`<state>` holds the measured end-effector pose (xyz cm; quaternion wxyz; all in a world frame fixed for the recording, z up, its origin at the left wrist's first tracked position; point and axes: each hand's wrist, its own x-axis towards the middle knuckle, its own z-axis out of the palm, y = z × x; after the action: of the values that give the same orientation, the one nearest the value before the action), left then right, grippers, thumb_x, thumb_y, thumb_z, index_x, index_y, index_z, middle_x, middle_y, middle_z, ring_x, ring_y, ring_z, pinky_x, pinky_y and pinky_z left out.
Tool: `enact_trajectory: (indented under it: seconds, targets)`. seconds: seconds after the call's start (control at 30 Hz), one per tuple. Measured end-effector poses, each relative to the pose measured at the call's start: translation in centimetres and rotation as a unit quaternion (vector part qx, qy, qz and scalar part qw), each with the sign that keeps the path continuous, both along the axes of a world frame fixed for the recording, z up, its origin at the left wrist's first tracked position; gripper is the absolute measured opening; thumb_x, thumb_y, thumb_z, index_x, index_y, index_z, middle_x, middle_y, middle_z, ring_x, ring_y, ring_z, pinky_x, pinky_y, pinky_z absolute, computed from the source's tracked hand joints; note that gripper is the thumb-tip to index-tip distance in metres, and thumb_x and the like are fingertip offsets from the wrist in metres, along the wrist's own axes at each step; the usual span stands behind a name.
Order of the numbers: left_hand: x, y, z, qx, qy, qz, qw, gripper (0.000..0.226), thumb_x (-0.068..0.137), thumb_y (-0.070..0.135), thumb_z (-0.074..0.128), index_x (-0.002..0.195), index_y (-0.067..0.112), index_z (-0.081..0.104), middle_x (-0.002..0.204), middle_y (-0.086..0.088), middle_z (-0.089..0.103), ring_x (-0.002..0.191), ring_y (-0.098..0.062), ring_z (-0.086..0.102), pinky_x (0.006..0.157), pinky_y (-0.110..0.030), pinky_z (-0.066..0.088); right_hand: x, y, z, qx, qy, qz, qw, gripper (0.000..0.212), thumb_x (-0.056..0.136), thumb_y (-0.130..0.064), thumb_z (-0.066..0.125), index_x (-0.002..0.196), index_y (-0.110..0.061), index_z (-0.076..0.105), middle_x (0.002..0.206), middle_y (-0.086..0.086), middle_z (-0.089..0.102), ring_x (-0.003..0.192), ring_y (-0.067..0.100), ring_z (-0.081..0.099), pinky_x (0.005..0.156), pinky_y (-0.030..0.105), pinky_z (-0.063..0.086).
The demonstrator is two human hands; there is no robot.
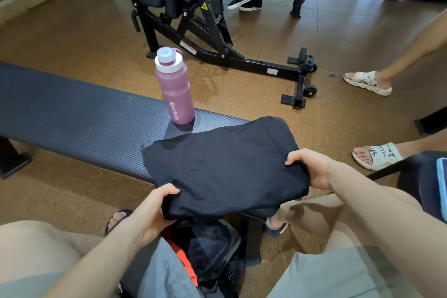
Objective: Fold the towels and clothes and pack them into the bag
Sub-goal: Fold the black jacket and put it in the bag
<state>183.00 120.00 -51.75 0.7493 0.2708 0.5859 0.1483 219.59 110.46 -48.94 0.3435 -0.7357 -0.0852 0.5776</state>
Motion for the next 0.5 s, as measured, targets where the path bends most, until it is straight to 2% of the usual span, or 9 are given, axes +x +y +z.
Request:
enact_trajectory:
  seconds: [0.07, 0.13, 0.2, 0.27, 0.4, 0.5]
  targets:
    - [-0.1, -0.1, -0.2, 0.010, 0.005, -0.009, 1.000, 0.042, 0.086, 0.018, 0.064, 0.128, 0.013, 0.065, 0.119, -0.009, 0.074, 0.108, -0.026, 0.070, 0.096, -0.042, 0.054, 0.4, 0.0, -0.6, -0.002, -0.008, -0.001, 1.000, 0.056, 0.071, -0.020, 0.073, 0.125, -0.011, 0.067, 0.118, 0.011, 0.075, 0.114, 0.037, 0.068, 0.105, 0.048, 0.051]
    - [-0.3, -0.2, -0.4, 0.032, 0.008, -0.035, 0.999, 0.043, 0.090, 0.019, 0.066, 0.132, 0.013, 0.063, 0.120, -0.007, 0.074, 0.111, -0.027, 0.071, 0.100, -0.045, 0.052, 0.4, -0.1, -0.9, -0.011, -0.013, 0.016, 1.000, 0.061, 0.067, -0.025, 0.079, 0.125, -0.015, 0.067, 0.117, 0.009, 0.075, 0.112, 0.033, 0.069, 0.106, 0.050, 0.050]
    - [-0.2, -0.3, -0.2, 0.064, 0.026, -0.046, 0.997, 0.039, 0.091, 0.018, 0.069, 0.129, 0.017, 0.063, 0.117, -0.005, 0.075, 0.108, -0.026, 0.072, 0.094, -0.043, 0.055, 0.1, 0.0, -0.1, -0.011, -0.015, 0.013, 1.000, 0.048, 0.076, -0.021, 0.077, 0.123, -0.013, 0.067, 0.115, 0.010, 0.076, 0.110, 0.033, 0.070, 0.100, 0.046, 0.054]
    - [-0.2, -0.1, 0.2, 0.104, 0.058, -0.051, 0.992, 0.040, 0.088, 0.022, 0.074, 0.126, 0.023, 0.063, 0.116, 0.000, 0.076, 0.105, -0.024, 0.073, 0.086, -0.039, 0.057, 0.1, 0.4, 0.9, 0.000, -0.037, -0.003, 0.999, 0.035, 0.082, -0.012, 0.071, 0.117, -0.008, 0.068, 0.111, 0.013, 0.076, 0.104, 0.033, 0.072, 0.088, 0.040, 0.058]
    - [0.2, 0.2, 1.2, 0.179, 0.082, -0.084, 0.977, 0.063, 0.076, 0.041, 0.080, 0.134, 0.041, 0.054, 0.128, 0.015, 0.069, 0.114, -0.015, 0.068, 0.100, -0.046, 0.054, 0.2, 1.2, 2.9, 0.043, -0.121, -0.045, 0.991, 0.034, 0.074, -0.001, 0.067, 0.107, -0.003, 0.069, 0.103, 0.016, 0.074, 0.092, 0.036, 0.072, 0.083, 0.044, 0.058]
    - [1.7, -0.1, 1.4, 0.202, 0.102, -0.111, 0.968, 0.069, 0.074, 0.044, 0.082, 0.133, 0.037, 0.047, 0.128, 0.013, 0.065, 0.112, -0.013, 0.066, 0.090, -0.041, 0.058, -0.2, 2.1, 4.6, 0.096, -0.238, -0.075, 0.964, 0.020, 0.069, -0.004, 0.066, 0.088, -0.006, 0.069, 0.085, 0.008, 0.066, 0.079, 0.029, 0.061, 0.070, 0.036, 0.048]
